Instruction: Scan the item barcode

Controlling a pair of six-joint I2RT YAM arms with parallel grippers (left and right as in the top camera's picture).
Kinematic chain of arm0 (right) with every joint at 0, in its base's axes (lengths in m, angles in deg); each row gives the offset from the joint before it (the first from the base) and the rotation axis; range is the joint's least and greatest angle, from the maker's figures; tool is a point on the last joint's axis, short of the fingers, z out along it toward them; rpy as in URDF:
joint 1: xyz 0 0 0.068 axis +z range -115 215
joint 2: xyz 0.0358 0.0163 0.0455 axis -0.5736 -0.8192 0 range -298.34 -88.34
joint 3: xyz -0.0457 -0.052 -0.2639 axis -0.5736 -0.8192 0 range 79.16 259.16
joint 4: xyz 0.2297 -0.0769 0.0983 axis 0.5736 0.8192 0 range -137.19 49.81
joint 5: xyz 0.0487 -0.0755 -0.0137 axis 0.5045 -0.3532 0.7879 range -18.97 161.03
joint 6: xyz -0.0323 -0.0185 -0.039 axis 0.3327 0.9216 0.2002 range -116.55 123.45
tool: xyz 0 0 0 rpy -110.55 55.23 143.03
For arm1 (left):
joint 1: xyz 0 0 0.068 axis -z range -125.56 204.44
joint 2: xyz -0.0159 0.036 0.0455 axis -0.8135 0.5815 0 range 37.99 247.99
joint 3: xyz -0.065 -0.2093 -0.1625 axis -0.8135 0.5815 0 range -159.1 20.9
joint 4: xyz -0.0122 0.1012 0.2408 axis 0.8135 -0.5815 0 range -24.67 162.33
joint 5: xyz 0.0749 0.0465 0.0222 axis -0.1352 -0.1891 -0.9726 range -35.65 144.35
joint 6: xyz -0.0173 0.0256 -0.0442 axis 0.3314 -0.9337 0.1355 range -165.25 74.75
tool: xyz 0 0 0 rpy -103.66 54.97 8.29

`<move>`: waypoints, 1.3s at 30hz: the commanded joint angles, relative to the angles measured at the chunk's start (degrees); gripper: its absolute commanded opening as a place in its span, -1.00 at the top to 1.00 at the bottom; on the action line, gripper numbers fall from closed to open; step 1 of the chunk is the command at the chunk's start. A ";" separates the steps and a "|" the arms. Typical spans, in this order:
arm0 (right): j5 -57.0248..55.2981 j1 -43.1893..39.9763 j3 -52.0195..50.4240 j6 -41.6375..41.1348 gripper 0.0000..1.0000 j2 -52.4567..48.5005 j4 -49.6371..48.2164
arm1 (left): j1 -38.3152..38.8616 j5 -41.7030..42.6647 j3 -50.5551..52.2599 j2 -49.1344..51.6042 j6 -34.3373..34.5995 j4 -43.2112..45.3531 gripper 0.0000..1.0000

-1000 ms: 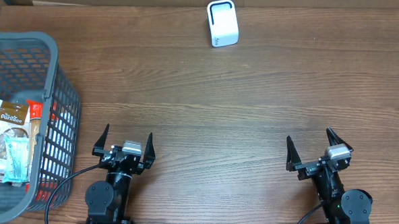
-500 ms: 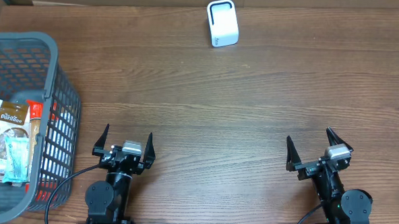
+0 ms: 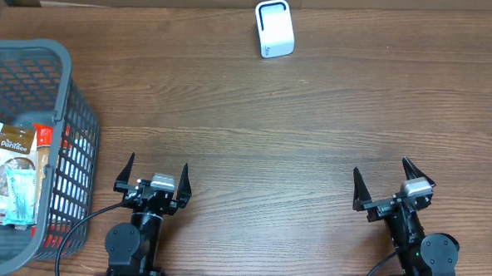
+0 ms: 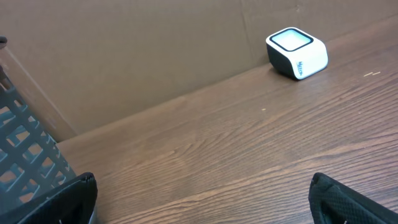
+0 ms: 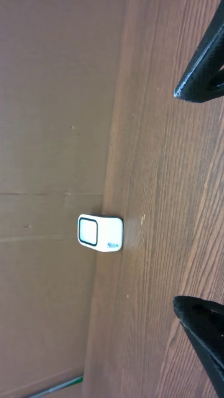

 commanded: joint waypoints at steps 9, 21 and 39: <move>-0.48 -0.02 -0.61 0.07 -1.00 0.66 -0.22 | -0.46 -0.63 0.35 -0.55 0.42 0.04 -1.00; 1.66 -0.02 -0.59 0.07 -1.00 0.66 -0.81 | -0.48 -0.26 0.33 -0.55 9.44 0.20 -1.00; 1.68 -0.02 7.96 -0.20 -1.00 -0.61 7.93 | -0.48 -2.49 -11.61 1.84 24.46 -8.92 -1.00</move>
